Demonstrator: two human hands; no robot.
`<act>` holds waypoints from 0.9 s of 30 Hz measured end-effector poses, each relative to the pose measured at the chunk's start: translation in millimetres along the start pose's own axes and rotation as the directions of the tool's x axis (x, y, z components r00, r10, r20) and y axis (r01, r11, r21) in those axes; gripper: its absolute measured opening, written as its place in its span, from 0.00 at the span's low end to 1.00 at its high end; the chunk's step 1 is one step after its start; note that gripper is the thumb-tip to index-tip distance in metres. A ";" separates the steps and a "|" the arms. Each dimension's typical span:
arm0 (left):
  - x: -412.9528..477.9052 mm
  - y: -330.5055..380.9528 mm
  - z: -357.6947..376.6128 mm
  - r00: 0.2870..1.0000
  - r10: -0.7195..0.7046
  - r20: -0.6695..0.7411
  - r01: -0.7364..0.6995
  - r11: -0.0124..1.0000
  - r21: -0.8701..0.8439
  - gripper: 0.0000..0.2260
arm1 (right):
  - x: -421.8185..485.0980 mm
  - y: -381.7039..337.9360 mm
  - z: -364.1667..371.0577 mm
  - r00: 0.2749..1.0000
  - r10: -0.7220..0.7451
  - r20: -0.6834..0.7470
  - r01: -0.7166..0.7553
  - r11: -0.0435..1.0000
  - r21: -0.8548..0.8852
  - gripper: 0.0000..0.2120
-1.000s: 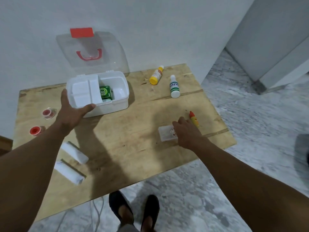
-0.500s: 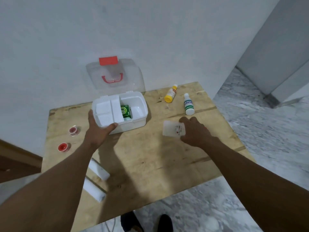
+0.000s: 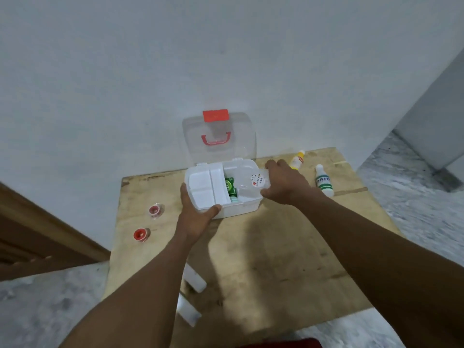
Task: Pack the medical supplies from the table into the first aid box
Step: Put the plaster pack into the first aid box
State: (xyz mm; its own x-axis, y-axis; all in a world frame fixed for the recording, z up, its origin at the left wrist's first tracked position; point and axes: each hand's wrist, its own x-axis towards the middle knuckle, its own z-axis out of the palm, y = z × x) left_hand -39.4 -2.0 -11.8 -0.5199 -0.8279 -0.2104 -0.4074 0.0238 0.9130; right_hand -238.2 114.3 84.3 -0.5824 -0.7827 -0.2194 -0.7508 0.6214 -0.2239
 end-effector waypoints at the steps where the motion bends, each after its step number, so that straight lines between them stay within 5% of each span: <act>1: 0.4 -0.2 -0.3 1.000 -0.003 0.000 0.003 1.000 0.006 0.48 | 4.6 -3.2 1.0 1.000 -0.009 0.016 0.009 1.000 -0.030 0.26; 9: 1.4 -1.9 -1.4 1.000 -0.015 0.013 0.015 1.000 -0.017 0.49 | 39.2 -16.1 -2.5 0.991 -0.085 0.101 0.105 0.974 -0.203 0.26; 18: 1.2 -1.8 -1.0 0.999 -0.051 -0.011 0.051 0.999 -0.007 0.50 | 69.8 -23.5 15.4 0.955 -0.225 0.194 0.253 0.958 -0.135 0.28; 27: 0.7 2.3 1.9 0.998 -0.040 -0.039 0.040 0.999 0.010 0.47 | 88.8 -24.3 32.8 0.950 -0.278 0.141 0.288 0.956 -0.053 0.24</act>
State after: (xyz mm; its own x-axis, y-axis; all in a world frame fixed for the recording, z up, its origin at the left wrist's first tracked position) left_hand -42.2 -1.4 -10.6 -0.4737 -0.8493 -0.2330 -0.4354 -0.0042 0.9002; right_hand -261.4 30.8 39.1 -0.3009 -0.9116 -0.2801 -0.9021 0.3674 -0.2265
